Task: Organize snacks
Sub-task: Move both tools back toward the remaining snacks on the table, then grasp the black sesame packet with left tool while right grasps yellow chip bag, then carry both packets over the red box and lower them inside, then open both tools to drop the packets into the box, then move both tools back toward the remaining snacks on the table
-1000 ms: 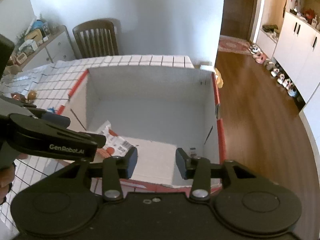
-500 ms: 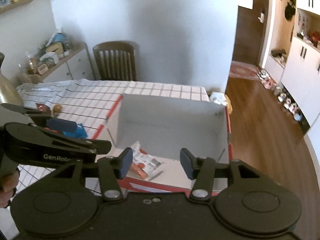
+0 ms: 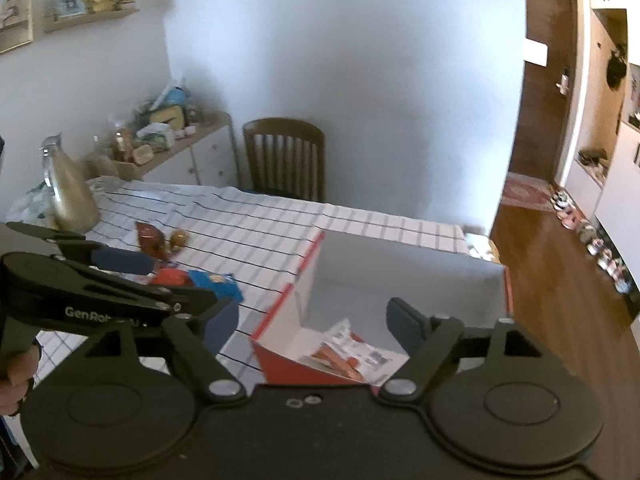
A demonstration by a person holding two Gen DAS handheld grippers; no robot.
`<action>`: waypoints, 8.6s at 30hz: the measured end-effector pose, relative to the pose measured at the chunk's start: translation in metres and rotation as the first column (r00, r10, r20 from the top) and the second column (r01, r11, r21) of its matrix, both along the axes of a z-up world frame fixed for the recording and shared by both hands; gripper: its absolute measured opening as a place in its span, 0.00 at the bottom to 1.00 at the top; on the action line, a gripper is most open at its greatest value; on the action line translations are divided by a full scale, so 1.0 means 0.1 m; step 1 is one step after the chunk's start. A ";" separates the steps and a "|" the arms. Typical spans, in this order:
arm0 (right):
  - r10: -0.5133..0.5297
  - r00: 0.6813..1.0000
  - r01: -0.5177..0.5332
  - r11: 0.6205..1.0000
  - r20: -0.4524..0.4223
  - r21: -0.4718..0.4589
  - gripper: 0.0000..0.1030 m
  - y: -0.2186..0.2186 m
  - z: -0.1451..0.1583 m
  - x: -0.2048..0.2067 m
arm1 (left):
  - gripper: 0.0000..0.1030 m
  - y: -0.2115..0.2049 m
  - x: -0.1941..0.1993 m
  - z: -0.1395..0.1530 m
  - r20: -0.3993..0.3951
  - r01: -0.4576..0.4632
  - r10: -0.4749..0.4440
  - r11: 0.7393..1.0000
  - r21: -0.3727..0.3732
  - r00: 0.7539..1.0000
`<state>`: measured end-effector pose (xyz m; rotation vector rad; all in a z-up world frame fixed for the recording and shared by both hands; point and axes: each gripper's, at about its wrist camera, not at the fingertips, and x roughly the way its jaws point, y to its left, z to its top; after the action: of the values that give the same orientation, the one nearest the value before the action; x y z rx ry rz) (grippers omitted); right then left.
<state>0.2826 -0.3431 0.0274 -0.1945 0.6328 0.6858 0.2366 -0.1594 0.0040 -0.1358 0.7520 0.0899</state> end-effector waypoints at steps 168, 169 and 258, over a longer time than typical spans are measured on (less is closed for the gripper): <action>-0.244 0.954 0.225 0.967 -0.175 -0.119 0.28 -0.44 -0.81 0.94 | 0.31 -0.76 1.83 -0.77 -0.231 0.210 -0.216 0.976 -0.048 0.949; -0.250 0.951 0.229 0.965 -0.182 -0.125 0.28 -0.46 -0.84 0.97 | 0.31 -0.78 1.88 -0.81 -0.240 0.216 -0.221 0.975 -0.048 0.945; 0.039 0.996 -0.029 0.993 -0.084 0.116 1.00 0.59 -0.19 -0.14 | 0.86 0.94 -0.32 -0.17 0.014 -0.024 0.025 0.998 -0.049 1.000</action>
<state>0.2683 -0.2836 0.0081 -0.0694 0.6711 0.7643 0.2046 -0.0656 -0.0130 -0.1922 0.7387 0.0939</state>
